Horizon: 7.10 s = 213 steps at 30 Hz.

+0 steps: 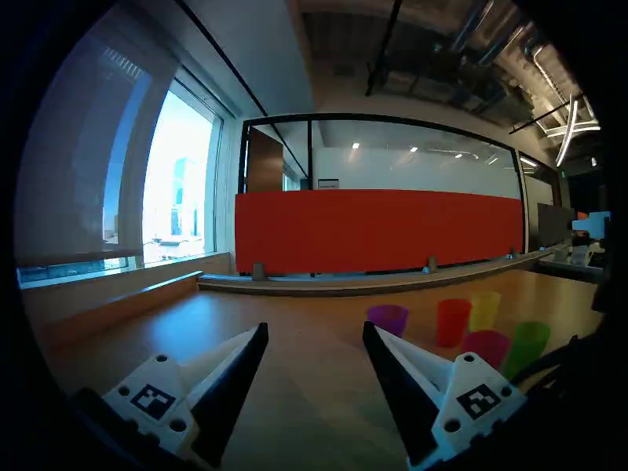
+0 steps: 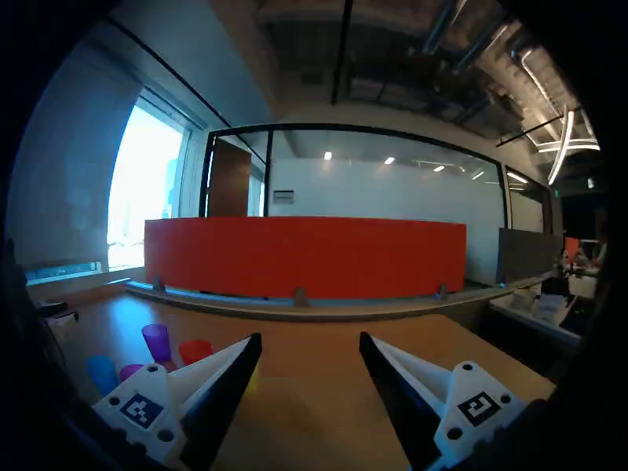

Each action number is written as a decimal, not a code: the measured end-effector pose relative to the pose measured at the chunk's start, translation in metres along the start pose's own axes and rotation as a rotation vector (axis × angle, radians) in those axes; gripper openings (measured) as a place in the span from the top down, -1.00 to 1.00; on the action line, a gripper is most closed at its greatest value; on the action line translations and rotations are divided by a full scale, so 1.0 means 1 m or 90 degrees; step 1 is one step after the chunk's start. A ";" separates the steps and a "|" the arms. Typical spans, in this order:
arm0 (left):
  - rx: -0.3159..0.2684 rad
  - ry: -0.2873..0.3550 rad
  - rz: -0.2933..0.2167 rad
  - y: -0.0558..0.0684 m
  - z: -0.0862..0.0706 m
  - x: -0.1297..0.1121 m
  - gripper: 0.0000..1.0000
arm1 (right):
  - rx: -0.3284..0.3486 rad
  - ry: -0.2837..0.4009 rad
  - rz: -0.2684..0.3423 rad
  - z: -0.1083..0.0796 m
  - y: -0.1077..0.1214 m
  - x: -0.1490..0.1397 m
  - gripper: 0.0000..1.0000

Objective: Pour water

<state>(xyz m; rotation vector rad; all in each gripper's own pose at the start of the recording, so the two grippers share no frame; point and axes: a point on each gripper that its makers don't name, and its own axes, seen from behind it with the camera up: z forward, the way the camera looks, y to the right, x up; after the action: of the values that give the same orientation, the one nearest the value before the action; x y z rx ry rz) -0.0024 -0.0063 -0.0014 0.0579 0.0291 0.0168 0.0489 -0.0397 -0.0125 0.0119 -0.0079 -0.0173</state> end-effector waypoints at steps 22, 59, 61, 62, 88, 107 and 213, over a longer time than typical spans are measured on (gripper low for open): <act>-0.010 -0.007 -0.007 0.000 0.004 -0.010 -0.78 | -0.003 0.003 0.014 -0.002 0.003 -0.001 -0.93; -0.011 -0.009 -0.005 0.000 0.003 -0.011 -0.83 | -0.024 0.060 -0.021 -0.008 0.014 -0.002 -0.93; -0.011 -0.009 -0.006 -0.001 0.003 -0.011 -0.83 | -0.028 0.065 -0.020 -0.007 0.016 -0.004 -0.93; -0.011 -0.009 -0.006 -0.001 0.003 -0.011 -0.83 | -0.030 0.067 -0.019 -0.006 0.017 -0.005 -0.93; -0.011 -0.009 -0.006 -0.001 0.003 -0.011 -0.83 | -0.042 0.033 0.007 0.011 0.057 -0.068 -0.93; -0.011 -0.009 -0.006 0.000 0.003 -0.011 -0.83 | -0.031 0.022 0.001 0.016 0.050 -0.081 -0.93; -0.011 -0.010 -0.006 -0.001 0.001 -0.011 -0.83 | -0.029 0.004 0.012 0.014 0.047 -0.084 -0.99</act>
<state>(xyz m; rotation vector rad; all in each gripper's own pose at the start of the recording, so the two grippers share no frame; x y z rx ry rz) -0.0136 -0.0072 0.0002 0.0402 0.0141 0.0066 -0.0346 0.0087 0.0011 -0.0342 -0.0014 0.0015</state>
